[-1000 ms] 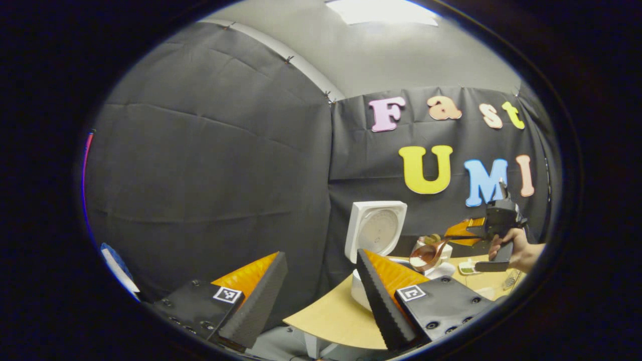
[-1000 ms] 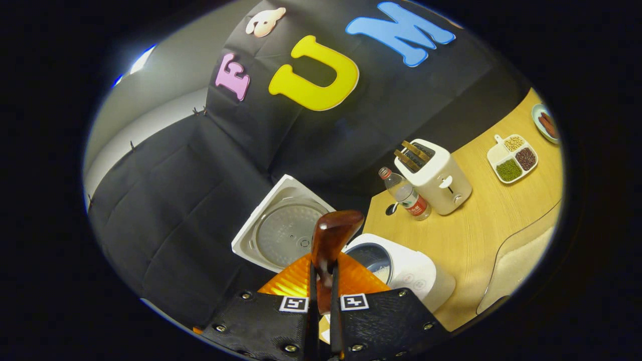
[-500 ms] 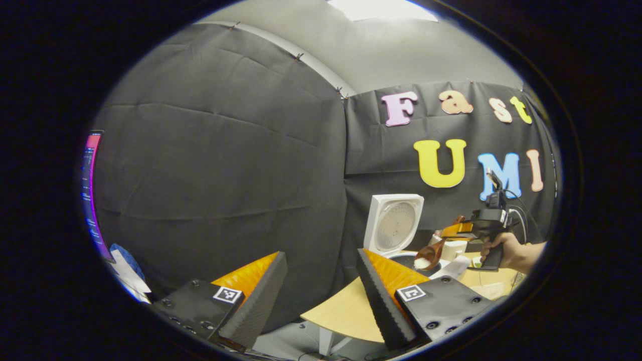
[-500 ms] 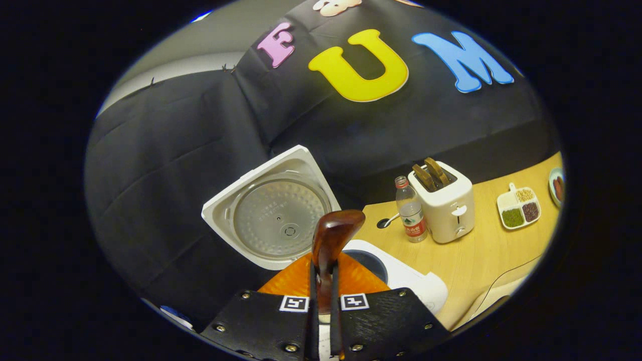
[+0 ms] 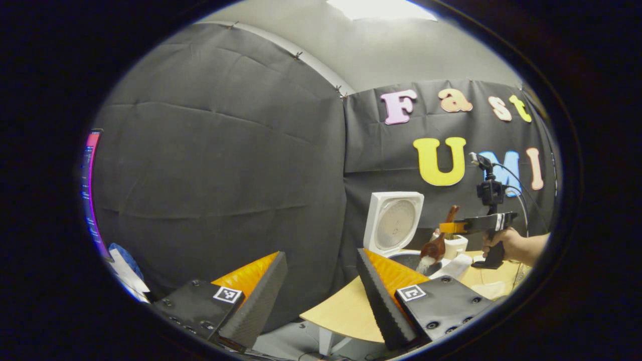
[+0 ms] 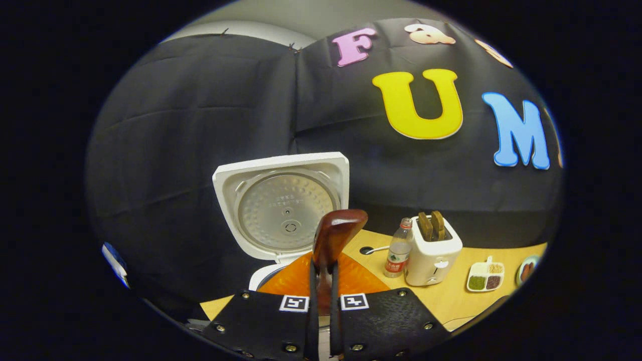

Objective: Close the left gripper, press the button to open the rice cooker; take a wooden spoon from the chopstick holder with the right hand, scoop a spoonful of rice and pour it into the rice cooker, then put the wooden spoon back into the chopstick holder.

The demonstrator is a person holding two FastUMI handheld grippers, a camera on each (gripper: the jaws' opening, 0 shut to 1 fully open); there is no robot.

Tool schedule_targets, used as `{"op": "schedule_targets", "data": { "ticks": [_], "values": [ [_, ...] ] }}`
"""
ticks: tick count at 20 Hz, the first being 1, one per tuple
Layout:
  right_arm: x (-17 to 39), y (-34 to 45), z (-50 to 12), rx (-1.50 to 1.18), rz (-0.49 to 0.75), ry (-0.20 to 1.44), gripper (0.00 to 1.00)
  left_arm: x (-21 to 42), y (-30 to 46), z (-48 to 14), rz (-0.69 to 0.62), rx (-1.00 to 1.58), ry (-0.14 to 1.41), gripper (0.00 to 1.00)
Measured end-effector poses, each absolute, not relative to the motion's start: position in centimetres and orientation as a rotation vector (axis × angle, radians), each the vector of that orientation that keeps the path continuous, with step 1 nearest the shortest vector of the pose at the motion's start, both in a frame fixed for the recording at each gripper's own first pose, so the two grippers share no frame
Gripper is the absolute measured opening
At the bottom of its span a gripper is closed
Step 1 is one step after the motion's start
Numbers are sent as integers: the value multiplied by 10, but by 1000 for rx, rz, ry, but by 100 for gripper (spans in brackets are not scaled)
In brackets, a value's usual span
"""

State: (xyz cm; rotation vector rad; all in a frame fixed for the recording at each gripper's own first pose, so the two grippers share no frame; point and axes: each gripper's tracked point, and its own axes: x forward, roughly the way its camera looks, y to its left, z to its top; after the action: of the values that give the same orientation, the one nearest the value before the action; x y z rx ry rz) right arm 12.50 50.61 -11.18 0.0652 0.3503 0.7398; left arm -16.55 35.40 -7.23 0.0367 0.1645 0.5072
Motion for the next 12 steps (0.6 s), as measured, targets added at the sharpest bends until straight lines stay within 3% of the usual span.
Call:
{"op": "schedule_targets", "data": {
  "ticks": [8, 12],
  "values": [
    [116, 504, -101, -280, 749, 157, 8, -161, 353, -77, 502, 28, 166, 94],
    [110, 508, -114, -250, 755, 200, 9, -159, 355, -74, 498, 31, 157, 96]
  ]
}}
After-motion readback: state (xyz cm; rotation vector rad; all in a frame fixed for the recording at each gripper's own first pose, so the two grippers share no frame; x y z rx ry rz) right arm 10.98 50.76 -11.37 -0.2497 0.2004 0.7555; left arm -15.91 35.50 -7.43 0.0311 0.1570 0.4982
